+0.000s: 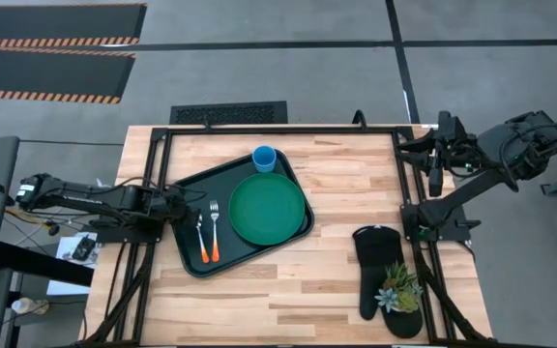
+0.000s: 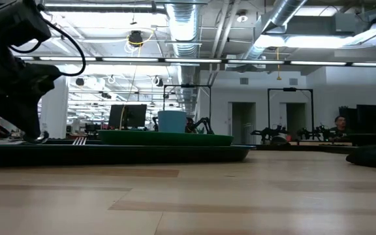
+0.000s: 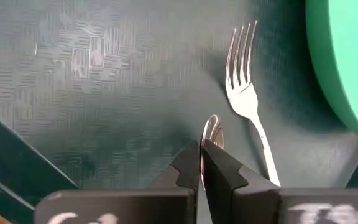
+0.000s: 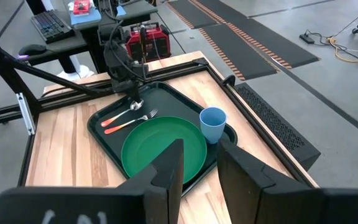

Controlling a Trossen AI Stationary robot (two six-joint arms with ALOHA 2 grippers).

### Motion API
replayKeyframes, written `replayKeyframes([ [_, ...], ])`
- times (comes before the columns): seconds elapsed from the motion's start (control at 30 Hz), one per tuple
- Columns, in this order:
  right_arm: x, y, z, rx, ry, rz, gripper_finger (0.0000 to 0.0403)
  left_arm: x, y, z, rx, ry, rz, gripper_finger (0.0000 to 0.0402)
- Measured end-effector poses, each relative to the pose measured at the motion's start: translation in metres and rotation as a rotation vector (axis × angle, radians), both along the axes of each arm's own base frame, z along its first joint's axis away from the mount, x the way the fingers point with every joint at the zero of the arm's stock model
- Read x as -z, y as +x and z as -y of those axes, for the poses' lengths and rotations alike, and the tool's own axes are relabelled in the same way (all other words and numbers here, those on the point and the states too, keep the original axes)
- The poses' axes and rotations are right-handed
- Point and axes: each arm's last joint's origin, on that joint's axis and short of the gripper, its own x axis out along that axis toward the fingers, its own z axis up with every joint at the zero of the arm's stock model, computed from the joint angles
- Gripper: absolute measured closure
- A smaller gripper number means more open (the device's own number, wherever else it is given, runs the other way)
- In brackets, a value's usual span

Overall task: Pick and place plate/cup/fork/spoon on tray
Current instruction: Put the orange spoon on the black tray to the left of the orange fork

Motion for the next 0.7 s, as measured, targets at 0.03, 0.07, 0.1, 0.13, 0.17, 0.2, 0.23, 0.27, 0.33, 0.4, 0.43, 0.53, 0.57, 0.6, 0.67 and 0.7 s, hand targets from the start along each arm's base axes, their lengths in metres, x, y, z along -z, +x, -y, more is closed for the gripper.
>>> replayKeyframes([
  [0.03,0.0,0.0,0.0,0.0,0.0,0.0,0.0282,0.0,0.0,0.0001,0.006,-0.001,-0.001,0.0401],
  [0.07,0.0,0.0,0.0,0.0,-0.001,0.0,0.0282,0.0,0.0,0.0003,0.011,-0.005,-0.001,0.0402],
  [0.1,0.0,0.0,0.0,-0.001,0.0,0.0,0.0282,0.0001,0.0,0.0005,0.016,-0.009,-0.002,0.0401],
  [0.13,0.0,0.0,0.0,0.0,-0.001,-0.001,0.0282,0.0001,0.0,0.0005,0.018,-0.012,-0.002,0.0401],
  [0.17,0.0001,0.0,0.0,-0.001,-0.001,-0.001,0.0282,0.0001,0.0,0.0006,0.017,-0.013,-0.002,0.0401],
  [0.2,0.0001,0.0,0.0,0.0,-0.001,-0.001,0.0282,0.0001,0.0,0.0006,0.016,-0.014,-0.002,0.0401],
  [0.23,0.0001,0.0,0.0,-0.001,-0.002,-0.001,0.0282,0.0001,0.0,0.0006,0.014,-0.015,-0.001,0.0401],
  [0.27,0.0001,0.0,0.0,-0.001,-0.002,-0.001,0.0282,0.0,0.0001,0.0006,0.014,-0.015,-0.001,0.0401],
  [0.33,0.0001,-0.0001,0.0,-0.001,-0.002,-0.002,0.0282,-0.0001,0.0003,0.0007,0.015,-0.017,0.001,0.0401],
  [0.4,0.0001,-0.0001,0.0,-0.001,-0.002,-0.002,0.0282,-0.0001,0.0003,0.0007,0.014,-0.019,0.002,0.0401],
  [0.43,0.0001,-0.0001,0.0,-0.001,-0.003,-0.002,0.0282,0.0,0.0003,0.0007,0.008,-0.022,0.002,0.04],
  [0.53,0.0002,-0.0001,0.0,-0.001,-0.002,-0.002,0.0282,-0.0001,0.0003,0.0007,0.0,-0.026,0.004,0.0387],
  [0.57,0.0001,-0.0001,0.0,-0.001,-0.003,-0.002,0.0282,0.0,0.0003,0.0007,-0.002,-0.027,0.004,0.038],
  [0.6,0.0001,-0.0001,0.0,-0.001,-0.003,-0.002,0.0282,0.0,0.0002,0.0007,-0.006,-0.029,0.004,0.0372],
  [0.67,0.0002,-0.0001,0.0,-0.001,-0.002,-0.002,0.0282,0.0,0.0001,0.0007,-0.011,-0.032,0.003,0.0353],
  [0.7,0.0002,-0.0001,0.0,-0.001,-0.002,-0.002,0.0282,0.0,0.0001,0.0007,-0.013,-0.033,0.004,0.0343],
])
